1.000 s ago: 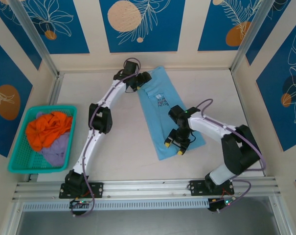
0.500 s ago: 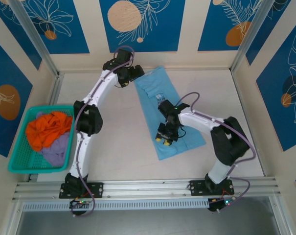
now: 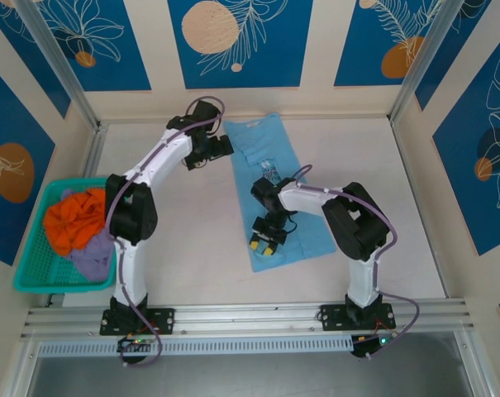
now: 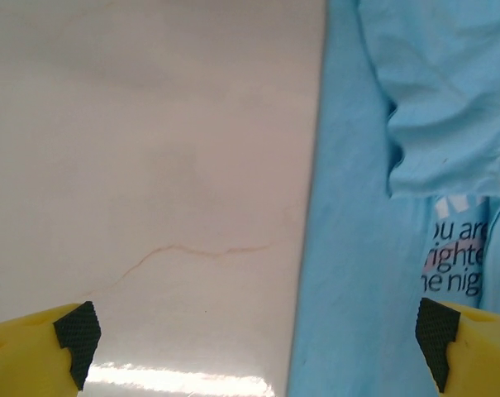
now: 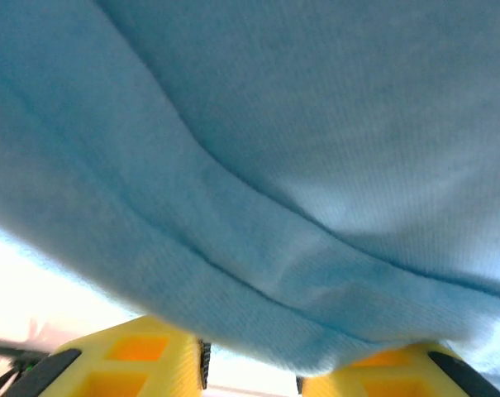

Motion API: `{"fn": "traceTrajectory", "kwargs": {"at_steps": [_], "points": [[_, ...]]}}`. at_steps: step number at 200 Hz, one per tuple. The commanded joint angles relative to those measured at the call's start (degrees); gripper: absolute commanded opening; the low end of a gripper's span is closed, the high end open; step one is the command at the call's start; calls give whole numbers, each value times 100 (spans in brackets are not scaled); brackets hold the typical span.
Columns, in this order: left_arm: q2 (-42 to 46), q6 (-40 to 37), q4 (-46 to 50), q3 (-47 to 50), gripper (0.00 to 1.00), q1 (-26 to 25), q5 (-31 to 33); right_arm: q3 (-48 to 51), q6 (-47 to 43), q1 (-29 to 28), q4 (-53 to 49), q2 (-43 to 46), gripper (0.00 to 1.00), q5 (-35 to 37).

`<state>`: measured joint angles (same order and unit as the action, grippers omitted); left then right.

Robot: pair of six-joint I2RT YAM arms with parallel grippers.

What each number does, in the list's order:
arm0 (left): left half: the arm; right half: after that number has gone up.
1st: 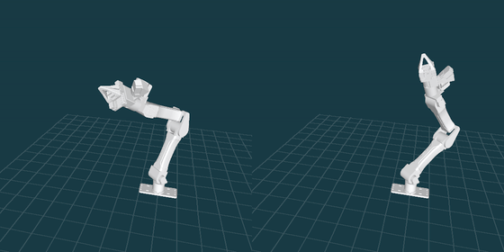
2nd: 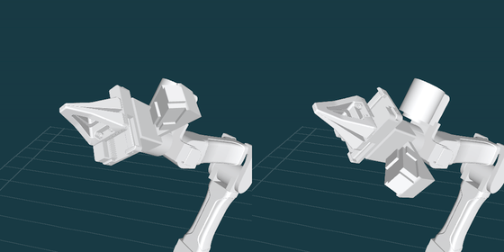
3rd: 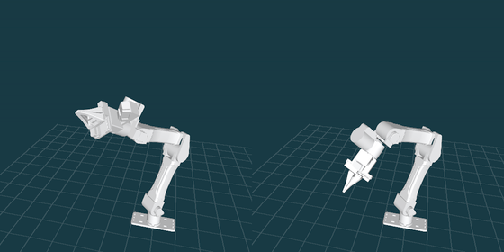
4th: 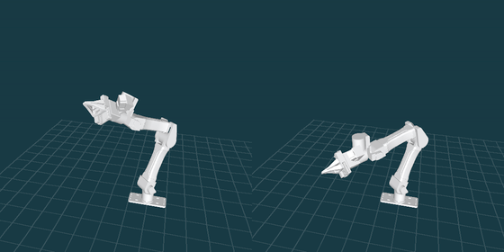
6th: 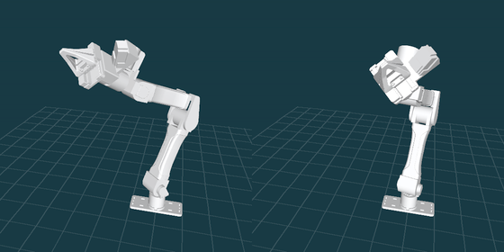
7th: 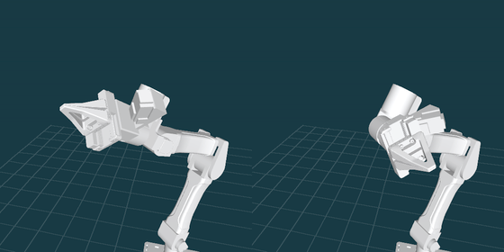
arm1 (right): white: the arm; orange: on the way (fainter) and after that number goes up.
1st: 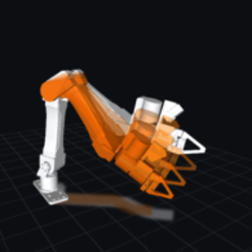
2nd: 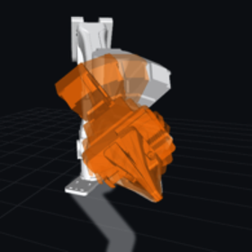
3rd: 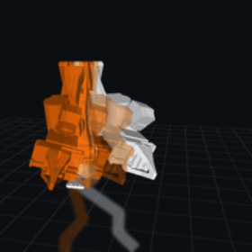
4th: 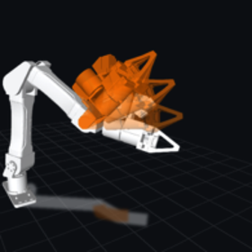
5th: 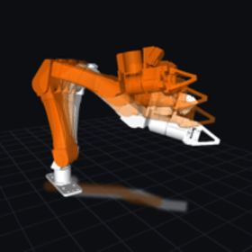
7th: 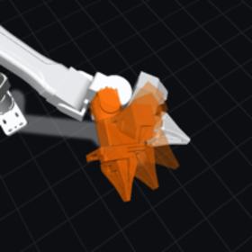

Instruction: Fold and stack the t-shirts

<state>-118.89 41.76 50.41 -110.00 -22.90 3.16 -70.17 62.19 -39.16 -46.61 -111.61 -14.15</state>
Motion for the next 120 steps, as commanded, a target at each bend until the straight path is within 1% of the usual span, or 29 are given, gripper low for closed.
{"fn": "traceTrajectory", "kwargs": {"at_steps": [1,29,54,65,94,120], "points": [[642,-154,-282,570,100,298,133,-416,398,-179,273,-458,35,-358],[995,-337,-326,969,100,508,-152,-1223,442,-441,189,-977,37,-523],[1317,-321,-519,1526,100,539,-440,-1702,513,-712,352,-1267,38,-707],[1463,-296,-630,1771,100,540,-545,-1878,479,-807,272,-1318,39,-658],[1601,-427,-572,2006,100,567,-751,-1708,552,-963,407,-903,43,-361],[1883,-535,-512,2325,100,567,-977,-1700,-78,-998,363,-111,52,100]]}}
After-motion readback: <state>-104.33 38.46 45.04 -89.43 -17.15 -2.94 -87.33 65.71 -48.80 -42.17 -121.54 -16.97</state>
